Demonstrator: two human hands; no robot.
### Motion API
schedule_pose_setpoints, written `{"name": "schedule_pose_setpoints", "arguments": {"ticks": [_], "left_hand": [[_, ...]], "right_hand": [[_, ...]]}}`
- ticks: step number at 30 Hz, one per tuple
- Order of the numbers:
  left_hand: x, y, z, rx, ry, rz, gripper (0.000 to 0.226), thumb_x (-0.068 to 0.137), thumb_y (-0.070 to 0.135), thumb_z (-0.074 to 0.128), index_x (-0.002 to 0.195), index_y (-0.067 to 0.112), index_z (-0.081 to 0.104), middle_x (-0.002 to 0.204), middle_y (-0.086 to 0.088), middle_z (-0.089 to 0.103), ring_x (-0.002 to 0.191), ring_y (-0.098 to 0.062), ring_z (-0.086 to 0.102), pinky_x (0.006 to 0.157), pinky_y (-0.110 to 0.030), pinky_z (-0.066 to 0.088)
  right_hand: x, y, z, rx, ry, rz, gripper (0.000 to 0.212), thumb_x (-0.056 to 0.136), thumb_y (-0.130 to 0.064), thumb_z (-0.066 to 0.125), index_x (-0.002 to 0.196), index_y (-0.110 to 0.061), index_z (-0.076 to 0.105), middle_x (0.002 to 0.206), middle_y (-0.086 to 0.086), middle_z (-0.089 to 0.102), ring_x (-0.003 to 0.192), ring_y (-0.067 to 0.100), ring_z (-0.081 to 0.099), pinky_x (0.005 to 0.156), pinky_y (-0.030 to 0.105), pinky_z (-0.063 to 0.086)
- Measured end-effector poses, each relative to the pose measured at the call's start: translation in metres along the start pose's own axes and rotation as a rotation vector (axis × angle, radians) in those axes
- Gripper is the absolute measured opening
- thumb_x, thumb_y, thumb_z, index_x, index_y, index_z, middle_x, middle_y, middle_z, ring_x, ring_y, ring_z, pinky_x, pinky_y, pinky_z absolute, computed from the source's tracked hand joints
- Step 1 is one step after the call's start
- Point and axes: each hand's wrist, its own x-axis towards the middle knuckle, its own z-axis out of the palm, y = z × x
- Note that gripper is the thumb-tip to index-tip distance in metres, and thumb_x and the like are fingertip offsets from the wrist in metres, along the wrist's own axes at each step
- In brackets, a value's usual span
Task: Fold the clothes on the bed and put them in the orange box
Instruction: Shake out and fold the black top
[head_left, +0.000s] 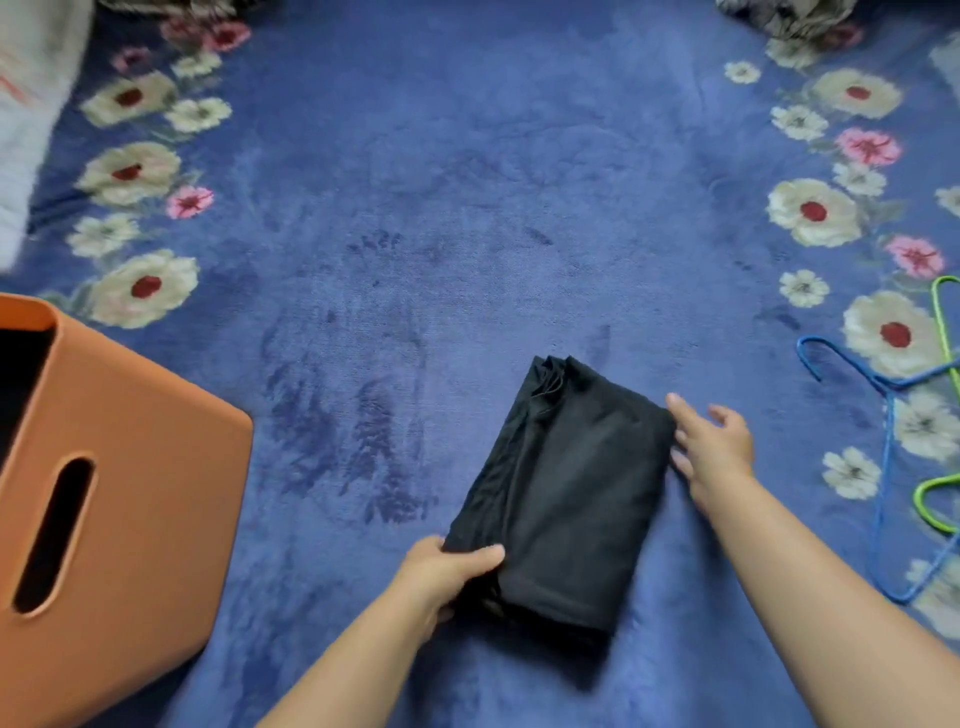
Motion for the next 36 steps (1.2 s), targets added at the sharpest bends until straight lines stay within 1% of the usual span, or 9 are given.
{"name": "schedule_pose_setpoints", "arguments": {"ticks": [2,4,7,11,14,18,21,31,36], "left_hand": [[0.004,0.013,0.007,0.236,0.269,0.208,0.083,0.066,0.047,0.078,0.131,0.012,0.041,0.125,-0.004,0.052,0.116,-0.022,0.051,0.095,-0.032,0.041],[0.004,0.030,0.013,0.328,0.293,0.340,0.084,0.073,0.050,0.071,0.138,0.013,0.034,0.134,-0.004,0.044,0.125,-0.021,0.044,0.103,-0.032,0.036],[0.020,0.054,0.013,0.241,0.107,0.291,0.065,0.075,0.044,0.072,0.124,0.012,0.042,0.126,-0.007,0.052,0.110,-0.021,0.053,0.093,-0.033,0.045],[0.024,0.055,0.015,0.089,-0.221,0.223,0.061,0.070,0.027,0.078,0.121,0.017,0.047,0.111,-0.006,0.064,0.095,-0.023,0.064,0.087,-0.041,0.052],[0.002,0.041,0.019,0.049,-0.374,0.226,0.043,0.083,0.014,0.066,0.119,0.029,0.047,0.103,0.003,0.065,0.085,-0.016,0.066,0.072,-0.029,0.055],[-0.050,0.014,0.001,-0.008,-0.445,0.194,0.069,0.062,0.019,0.065,0.126,0.033,0.041,0.102,0.005,0.066,0.077,-0.014,0.068,0.061,-0.025,0.056],[-0.090,0.002,-0.020,-0.052,-0.436,0.250,0.083,0.058,0.015,0.067,0.133,0.032,0.038,0.108,0.001,0.065,0.083,-0.017,0.068,0.063,-0.027,0.055],[-0.230,0.000,-0.134,-0.291,-0.181,0.574,0.030,0.086,0.012,0.062,0.108,0.032,0.056,0.083,0.013,0.072,0.077,-0.008,0.068,0.073,-0.027,0.051],[-0.258,-0.010,-0.246,-0.367,0.000,0.622,0.044,0.094,0.013,0.051,0.127,0.037,0.034,0.101,0.006,0.062,0.087,-0.014,0.061,0.076,-0.029,0.048]], "right_hand": [[-0.016,0.019,-0.005,-0.028,-0.057,0.161,0.033,0.085,-0.027,0.066,0.108,-0.005,0.057,0.112,0.017,0.063,0.088,0.026,0.061,0.065,0.029,0.050],[-0.033,0.037,-0.010,-0.019,-0.179,0.233,0.026,0.089,-0.025,0.061,0.104,-0.005,0.059,0.102,0.011,0.065,0.082,0.022,0.063,0.062,0.026,0.052],[-0.037,0.052,-0.016,0.094,-0.335,0.249,0.032,0.089,-0.022,0.059,0.119,-0.011,0.051,0.101,0.002,0.066,0.081,0.014,0.064,0.063,0.027,0.051],[-0.036,0.051,-0.024,0.165,-0.457,0.240,0.020,0.088,-0.020,0.058,0.107,-0.016,0.055,0.106,0.003,0.067,0.079,0.011,0.069,0.070,0.030,0.050],[-0.050,0.042,-0.025,0.162,-0.524,0.320,0.034,0.082,-0.031,0.062,0.111,-0.013,0.063,0.105,0.009,0.070,0.091,0.020,0.067,0.073,0.035,0.051],[-0.091,0.034,-0.036,0.173,-0.568,0.416,0.036,0.072,-0.039,0.064,0.091,-0.011,0.074,0.096,0.012,0.072,0.084,0.026,0.069,0.078,0.038,0.050],[-0.129,0.021,-0.041,0.140,-0.694,0.433,0.031,0.067,-0.034,0.062,0.077,-0.009,0.077,0.089,0.011,0.073,0.072,0.022,0.071,0.077,0.037,0.049],[-0.277,-0.091,0.030,-0.222,-1.064,0.085,0.037,0.094,-0.040,0.042,0.118,-0.018,0.060,0.101,-0.005,0.072,0.087,0.008,0.069,0.062,0.021,0.056],[-0.362,-0.085,0.123,-0.287,-1.129,0.033,0.039,0.095,-0.042,0.042,0.125,-0.019,0.054,0.093,-0.008,0.073,0.079,0.005,0.070,0.058,0.021,0.056]]}}
